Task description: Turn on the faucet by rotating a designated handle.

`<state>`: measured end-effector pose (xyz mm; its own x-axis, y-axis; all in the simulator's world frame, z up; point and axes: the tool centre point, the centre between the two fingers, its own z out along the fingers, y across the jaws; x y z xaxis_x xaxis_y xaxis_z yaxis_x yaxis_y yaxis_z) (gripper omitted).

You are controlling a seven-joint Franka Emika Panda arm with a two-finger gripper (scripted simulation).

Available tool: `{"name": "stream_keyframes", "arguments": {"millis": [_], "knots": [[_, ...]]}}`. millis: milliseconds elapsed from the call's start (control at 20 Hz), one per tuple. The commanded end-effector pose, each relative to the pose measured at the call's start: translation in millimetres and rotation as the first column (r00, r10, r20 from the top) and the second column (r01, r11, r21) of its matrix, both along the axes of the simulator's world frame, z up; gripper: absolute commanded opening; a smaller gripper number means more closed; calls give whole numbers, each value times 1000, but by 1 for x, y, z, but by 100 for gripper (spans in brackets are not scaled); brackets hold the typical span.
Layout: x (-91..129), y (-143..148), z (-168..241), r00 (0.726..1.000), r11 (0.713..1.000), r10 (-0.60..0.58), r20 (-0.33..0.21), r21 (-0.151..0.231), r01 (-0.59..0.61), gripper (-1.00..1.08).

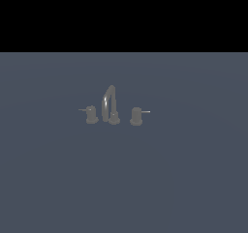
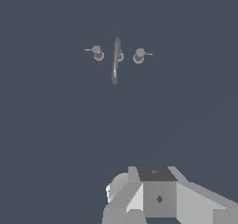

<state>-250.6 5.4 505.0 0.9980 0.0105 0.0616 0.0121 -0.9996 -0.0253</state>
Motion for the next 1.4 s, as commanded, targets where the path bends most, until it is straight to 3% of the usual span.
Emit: {"name": "stream_keyframes", "arguments": {"millis": [0,800,1350], "knots": [[0,0,0,1000,1000,0,0,0,0,-100],[12,31,-34,992,992,-128,-6,2,128,-100],[40,78,-90,942,942,-334,-16,5,335,-100]]}}
